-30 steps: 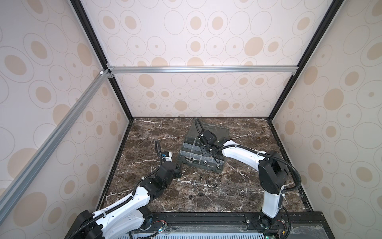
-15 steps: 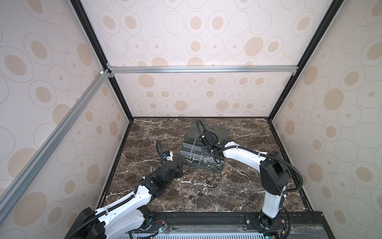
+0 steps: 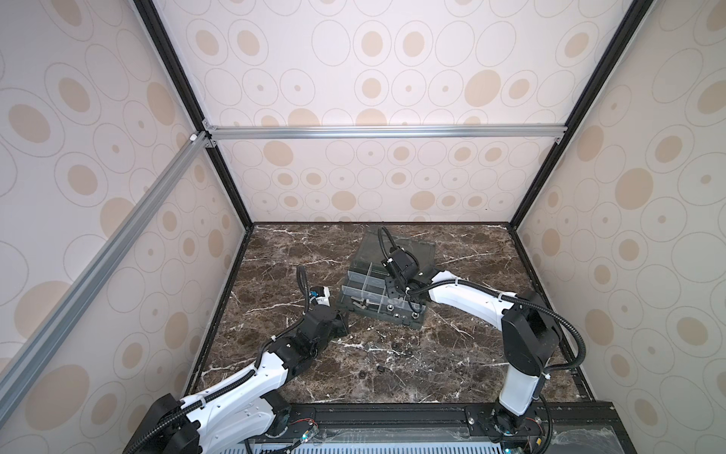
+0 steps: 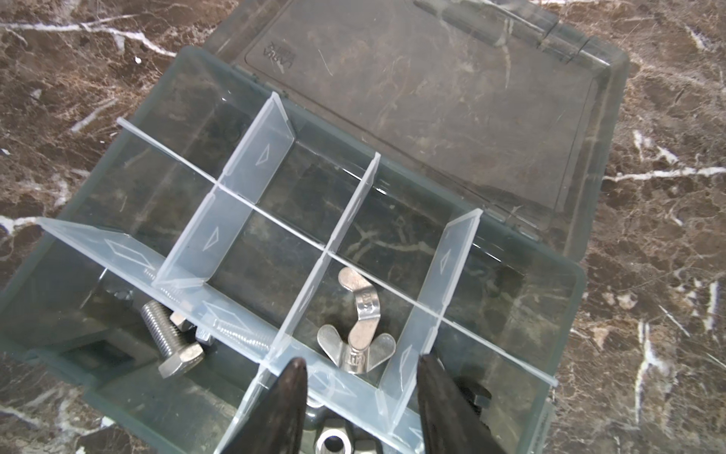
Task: Sort the screws and nuts into containers
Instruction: 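Open the right gripper over the compartment while the left gripper lowers toward a wing nut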
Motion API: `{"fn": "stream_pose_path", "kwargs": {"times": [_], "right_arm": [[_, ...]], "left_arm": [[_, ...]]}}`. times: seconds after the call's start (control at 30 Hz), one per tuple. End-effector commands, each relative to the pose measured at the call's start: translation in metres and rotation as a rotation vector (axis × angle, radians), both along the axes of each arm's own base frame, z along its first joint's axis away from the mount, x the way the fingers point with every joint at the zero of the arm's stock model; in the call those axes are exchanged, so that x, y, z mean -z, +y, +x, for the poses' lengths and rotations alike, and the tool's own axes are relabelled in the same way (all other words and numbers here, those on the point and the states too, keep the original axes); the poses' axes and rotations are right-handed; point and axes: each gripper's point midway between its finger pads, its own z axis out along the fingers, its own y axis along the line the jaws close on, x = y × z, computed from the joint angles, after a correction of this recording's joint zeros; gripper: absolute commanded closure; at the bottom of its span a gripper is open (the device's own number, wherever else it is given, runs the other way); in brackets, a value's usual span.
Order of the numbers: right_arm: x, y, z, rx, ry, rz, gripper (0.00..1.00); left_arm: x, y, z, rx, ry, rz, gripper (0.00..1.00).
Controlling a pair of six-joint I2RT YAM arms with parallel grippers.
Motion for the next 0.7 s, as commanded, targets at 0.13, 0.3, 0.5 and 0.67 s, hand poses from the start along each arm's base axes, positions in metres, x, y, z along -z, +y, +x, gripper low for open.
{"fn": "stream_pose_path", "kwargs": {"times": [0.13,0.3,0.5,0.67], "right_arm": [[-0.012,0.0,-0.005,0.004,-0.016,0.02,0.51],[-0.006,-0.003,-0.009,0.01,0.003,0.009,0.51],[-0.007,-0.009,-0.011,0.018,-0.01,0.001,0.5],[-0.014,-0.009,-0.013,0.012,-0.013,0.013,0.5]], "left_arm": [[-0.012,-0.018,0.003,0.096,-0.038,-0.024,0.66],[-0.001,-0.032,-0.004,0.205,-0.008,0.054,0.65],[0.021,-0.05,-0.017,0.356,0.04,0.227,0.63],[0.031,-0.067,-0.025,0.471,0.052,0.332,0.62]]}}
